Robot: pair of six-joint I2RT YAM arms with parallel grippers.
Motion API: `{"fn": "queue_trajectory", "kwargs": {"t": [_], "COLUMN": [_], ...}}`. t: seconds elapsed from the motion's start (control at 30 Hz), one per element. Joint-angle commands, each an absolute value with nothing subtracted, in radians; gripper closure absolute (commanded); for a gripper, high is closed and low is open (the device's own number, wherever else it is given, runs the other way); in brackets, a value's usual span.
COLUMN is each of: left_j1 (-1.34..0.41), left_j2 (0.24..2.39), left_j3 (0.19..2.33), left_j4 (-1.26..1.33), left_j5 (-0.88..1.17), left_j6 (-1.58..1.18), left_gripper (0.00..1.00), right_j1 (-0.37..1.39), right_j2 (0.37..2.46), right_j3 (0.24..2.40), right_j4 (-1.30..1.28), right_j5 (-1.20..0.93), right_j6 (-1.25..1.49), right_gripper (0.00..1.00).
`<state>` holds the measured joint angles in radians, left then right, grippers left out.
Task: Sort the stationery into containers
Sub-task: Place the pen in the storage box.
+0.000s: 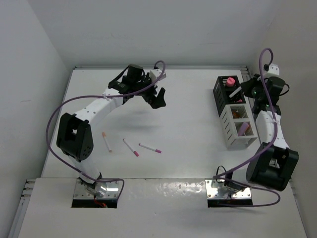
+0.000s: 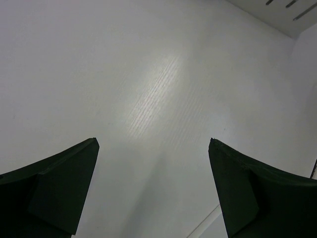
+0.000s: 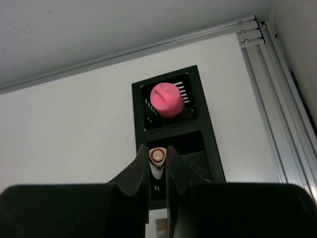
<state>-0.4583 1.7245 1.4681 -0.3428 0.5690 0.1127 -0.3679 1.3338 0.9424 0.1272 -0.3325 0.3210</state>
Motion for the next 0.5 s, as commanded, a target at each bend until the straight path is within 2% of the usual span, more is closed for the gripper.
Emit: {"fn": "queue_trajectory", "kwargs": {"t": [0.0,0.17,0.2,0.23,0.27,0.3,0.37,0.47], "left_j1": [-0.453,-0.442,-0.442,-0.445,-0.446,-0.451,-0.465,-0.497], "left_j2": [1.692,1.658,1.66,1.658,1.657,1.648,1.622,1.571], "left_j3": [1.474,1.424,1.417,1.408,1.378,1.353,1.267,1.125], "left_j4": [-0.44,-0.595,-0.63,-0.706,-0.736,-0.773,-0.805,-0.783], "left_j5": [0.581,0.607,0.618,0.627,0.624,0.618,0.591,0.549], "left_j6": [0.256,0.51,0.611,0.668,0.752,0.785,0.88,0.94], "left_gripper": [0.0,0.0,0.02,0.1,0.13,0.2,0.29,0.36], "right_j1": [-0.377,-0.379,-0.377,-0.377,-0.377,-0.377,-0.377,-0.377], "right_j2": [1.38,1.442,1.451,1.465,1.468,1.468,1.454,1.416], "right_j3": [1.003,0.996,1.005,1.008,1.009,1.009,1.008,1.0], "right_j4": [0.21,0.238,0.22,0.209,0.2,0.181,0.155,0.097], "right_j5": [-0.29,-0.265,-0.268,-0.271,-0.273,-0.275,-0.297,-0.379], "right_j6": [0.279,0.223,0.216,0.207,0.207,0.21,0.227,0.25], "right_gripper": [1.0,1.0,0.88,0.8,0.71,0.57,0.53,0.52]}}
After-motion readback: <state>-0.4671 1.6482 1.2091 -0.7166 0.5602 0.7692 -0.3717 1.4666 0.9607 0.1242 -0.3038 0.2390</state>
